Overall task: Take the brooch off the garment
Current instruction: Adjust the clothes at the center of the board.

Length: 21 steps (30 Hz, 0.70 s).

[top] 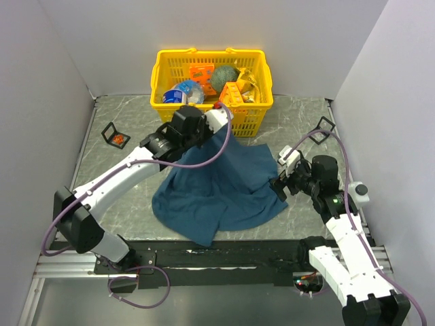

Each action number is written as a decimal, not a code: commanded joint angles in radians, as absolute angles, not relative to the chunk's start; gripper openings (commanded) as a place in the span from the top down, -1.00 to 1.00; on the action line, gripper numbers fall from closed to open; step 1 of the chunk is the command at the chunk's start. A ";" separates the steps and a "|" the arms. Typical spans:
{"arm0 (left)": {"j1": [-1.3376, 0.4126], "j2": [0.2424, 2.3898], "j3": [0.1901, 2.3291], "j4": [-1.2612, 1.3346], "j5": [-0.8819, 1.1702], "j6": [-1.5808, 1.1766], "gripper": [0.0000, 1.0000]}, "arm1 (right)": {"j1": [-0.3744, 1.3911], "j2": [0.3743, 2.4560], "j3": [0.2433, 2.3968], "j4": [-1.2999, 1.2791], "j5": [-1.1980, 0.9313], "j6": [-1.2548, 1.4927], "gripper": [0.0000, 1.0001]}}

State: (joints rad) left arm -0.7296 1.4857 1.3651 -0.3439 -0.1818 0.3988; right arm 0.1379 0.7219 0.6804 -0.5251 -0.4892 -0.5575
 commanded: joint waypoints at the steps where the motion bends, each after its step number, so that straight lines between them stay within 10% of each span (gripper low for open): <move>1: -0.770 1.482 1.447 -0.356 -0.002 0.382 0.95 | 0.144 0.703 0.707 -0.454 -0.443 -0.522 -1.00; 11: -0.922 1.517 1.287 -0.560 0.432 0.508 0.35 | 0.138 0.663 0.748 -0.456 -0.400 -0.497 -1.00; 21: -0.807 1.448 1.243 -0.410 0.261 0.468 -0.57 | 0.138 0.715 0.787 -0.540 -0.543 -0.541 -1.00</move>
